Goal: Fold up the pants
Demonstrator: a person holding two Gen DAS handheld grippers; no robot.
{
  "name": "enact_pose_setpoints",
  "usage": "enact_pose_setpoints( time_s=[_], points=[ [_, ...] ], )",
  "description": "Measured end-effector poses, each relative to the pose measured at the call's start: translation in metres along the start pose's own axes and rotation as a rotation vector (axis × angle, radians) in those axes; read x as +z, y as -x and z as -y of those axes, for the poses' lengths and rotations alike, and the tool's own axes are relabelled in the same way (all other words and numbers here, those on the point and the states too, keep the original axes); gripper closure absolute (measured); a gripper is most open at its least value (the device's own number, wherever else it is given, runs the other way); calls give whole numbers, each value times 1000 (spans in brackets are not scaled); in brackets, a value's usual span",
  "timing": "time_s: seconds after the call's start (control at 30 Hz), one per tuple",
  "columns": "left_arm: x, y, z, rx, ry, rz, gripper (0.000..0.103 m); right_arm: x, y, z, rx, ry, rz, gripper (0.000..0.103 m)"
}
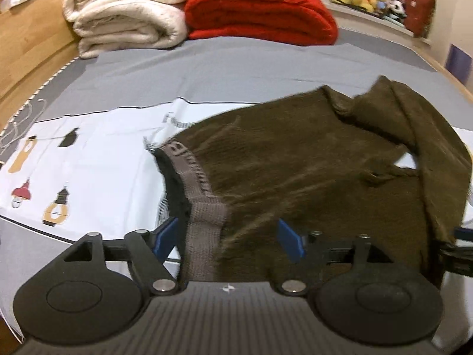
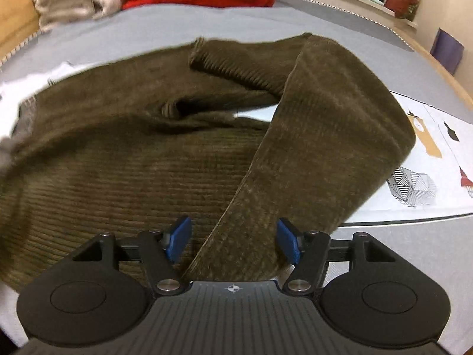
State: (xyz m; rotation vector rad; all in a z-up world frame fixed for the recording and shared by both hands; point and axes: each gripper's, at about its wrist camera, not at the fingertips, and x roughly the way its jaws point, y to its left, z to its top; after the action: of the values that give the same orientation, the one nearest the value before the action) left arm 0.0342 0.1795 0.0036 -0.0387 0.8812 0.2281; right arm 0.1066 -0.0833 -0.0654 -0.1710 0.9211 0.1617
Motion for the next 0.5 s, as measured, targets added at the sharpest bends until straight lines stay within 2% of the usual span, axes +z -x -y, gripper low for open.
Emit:
enact_pose_setpoints(
  time_s=[0.07,0.1,0.13,0.17,0.33,0.43,0.5],
  points=[
    [-5,2,8,-7,-15,-9,24,-2,-8,-1,-36,34,-12,44],
    [-8,3,13,-20,-17,-19,23,-4,-9,0,-50,57,-13,57],
    [-11,3,16,-37,-15,-32,23,-7,-9,1,-58,80,-14,84],
    [-15,3,20,-59,-13,-49,23,-9,-6,4,-50,100,-18,97],
    [-31,0,50,-213,-20,-160,20,-27,35,18,-10,214,40,96],
    [-40,1,70,-260,-98,-192,19,-44,56,30,42,271,34,97],
    [-45,-4,81,-277,-141,-227,19,-59,65,38,88,319,-1,99]
  ],
)
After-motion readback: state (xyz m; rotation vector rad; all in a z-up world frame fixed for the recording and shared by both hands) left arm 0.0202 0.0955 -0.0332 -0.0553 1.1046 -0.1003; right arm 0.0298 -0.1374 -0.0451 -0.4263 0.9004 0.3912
